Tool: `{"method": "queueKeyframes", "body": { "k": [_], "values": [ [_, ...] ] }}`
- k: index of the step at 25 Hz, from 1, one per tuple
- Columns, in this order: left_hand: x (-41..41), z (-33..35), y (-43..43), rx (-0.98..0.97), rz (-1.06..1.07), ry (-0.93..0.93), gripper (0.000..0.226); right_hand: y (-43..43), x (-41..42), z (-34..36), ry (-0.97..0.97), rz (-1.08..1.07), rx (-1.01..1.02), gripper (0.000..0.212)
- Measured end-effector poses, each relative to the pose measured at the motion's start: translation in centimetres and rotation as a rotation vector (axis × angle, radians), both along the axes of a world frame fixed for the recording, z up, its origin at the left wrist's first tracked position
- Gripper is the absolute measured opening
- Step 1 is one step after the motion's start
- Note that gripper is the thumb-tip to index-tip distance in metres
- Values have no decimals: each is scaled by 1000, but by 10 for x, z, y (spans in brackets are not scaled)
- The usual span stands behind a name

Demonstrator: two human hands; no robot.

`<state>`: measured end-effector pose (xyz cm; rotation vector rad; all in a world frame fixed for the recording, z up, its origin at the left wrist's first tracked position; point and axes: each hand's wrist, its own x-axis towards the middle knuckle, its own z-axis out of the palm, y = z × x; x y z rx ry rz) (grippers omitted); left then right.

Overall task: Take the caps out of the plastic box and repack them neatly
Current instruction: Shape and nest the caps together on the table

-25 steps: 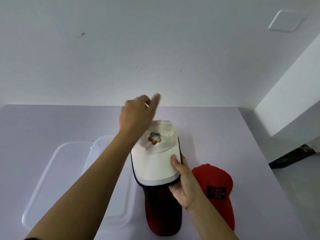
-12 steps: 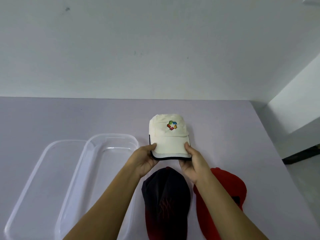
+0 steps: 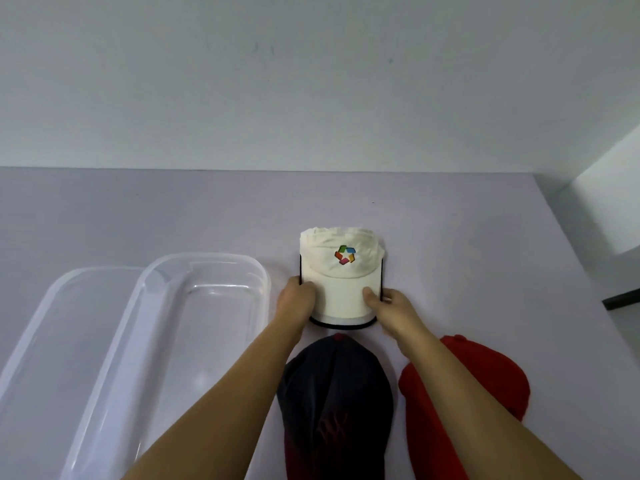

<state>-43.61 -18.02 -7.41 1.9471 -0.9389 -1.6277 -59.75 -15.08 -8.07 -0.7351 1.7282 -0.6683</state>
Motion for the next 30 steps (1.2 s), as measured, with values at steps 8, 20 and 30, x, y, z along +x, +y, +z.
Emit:
{"method": "queueKeyframes", "body": {
  "k": [8,20,30],
  "values": [
    [2,31,-11,-641,-141,-390,45,-19,-19,15,583,239,-463,41],
    [24,27,-82,-623,-814,-690,34,-80,-20,37,920,689,-425,39],
    [20,69,0,-719,-377,-418,49,1,4,63,437,279,-593,42]
  ]
}}
